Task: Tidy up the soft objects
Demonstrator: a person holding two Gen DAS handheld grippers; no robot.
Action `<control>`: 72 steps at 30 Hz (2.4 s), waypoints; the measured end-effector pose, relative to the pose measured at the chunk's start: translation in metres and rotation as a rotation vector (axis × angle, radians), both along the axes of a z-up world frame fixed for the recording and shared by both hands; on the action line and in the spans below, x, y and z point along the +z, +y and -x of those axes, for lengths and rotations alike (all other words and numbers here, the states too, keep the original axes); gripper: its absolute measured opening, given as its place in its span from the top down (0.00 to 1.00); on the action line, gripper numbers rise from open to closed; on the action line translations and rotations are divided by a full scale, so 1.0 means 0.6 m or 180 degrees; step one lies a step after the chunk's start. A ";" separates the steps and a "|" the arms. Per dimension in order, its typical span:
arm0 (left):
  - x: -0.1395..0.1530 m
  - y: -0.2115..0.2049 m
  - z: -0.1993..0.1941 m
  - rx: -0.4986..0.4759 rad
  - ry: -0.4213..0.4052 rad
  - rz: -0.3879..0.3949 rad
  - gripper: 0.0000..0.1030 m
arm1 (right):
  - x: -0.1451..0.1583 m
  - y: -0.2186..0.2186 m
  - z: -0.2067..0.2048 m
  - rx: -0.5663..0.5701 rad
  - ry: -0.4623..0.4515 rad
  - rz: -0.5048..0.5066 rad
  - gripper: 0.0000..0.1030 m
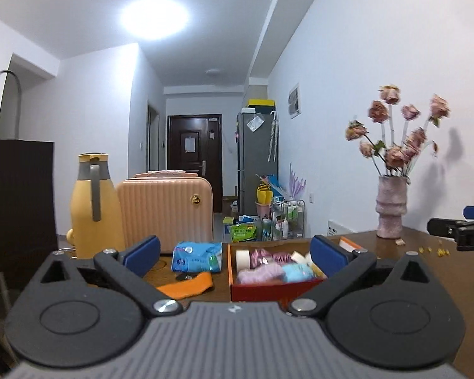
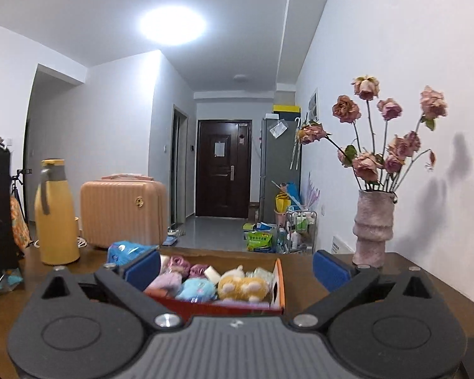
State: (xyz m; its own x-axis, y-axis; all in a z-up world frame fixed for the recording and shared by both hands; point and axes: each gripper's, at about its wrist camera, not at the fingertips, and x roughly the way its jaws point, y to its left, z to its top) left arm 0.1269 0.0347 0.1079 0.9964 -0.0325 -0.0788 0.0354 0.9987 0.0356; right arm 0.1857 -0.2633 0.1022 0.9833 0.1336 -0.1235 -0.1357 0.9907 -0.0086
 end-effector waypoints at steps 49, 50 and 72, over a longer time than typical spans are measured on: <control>-0.135 0.005 0.153 -0.0116 0.0464 0.0094 0.00 | -0.161 0.069 0.240 -0.0043 0.0487 -0.0097 0.00; -0.135 0.005 0.153 -0.0116 0.0464 0.0094 0.00 | -0.161 0.069 0.240 -0.0045 0.0487 -0.0100 0.00; -0.135 0.004 0.154 -0.0129 0.0466 0.0091 0.00 | -0.162 0.065 0.236 -0.0081 0.0484 -0.0120 0.00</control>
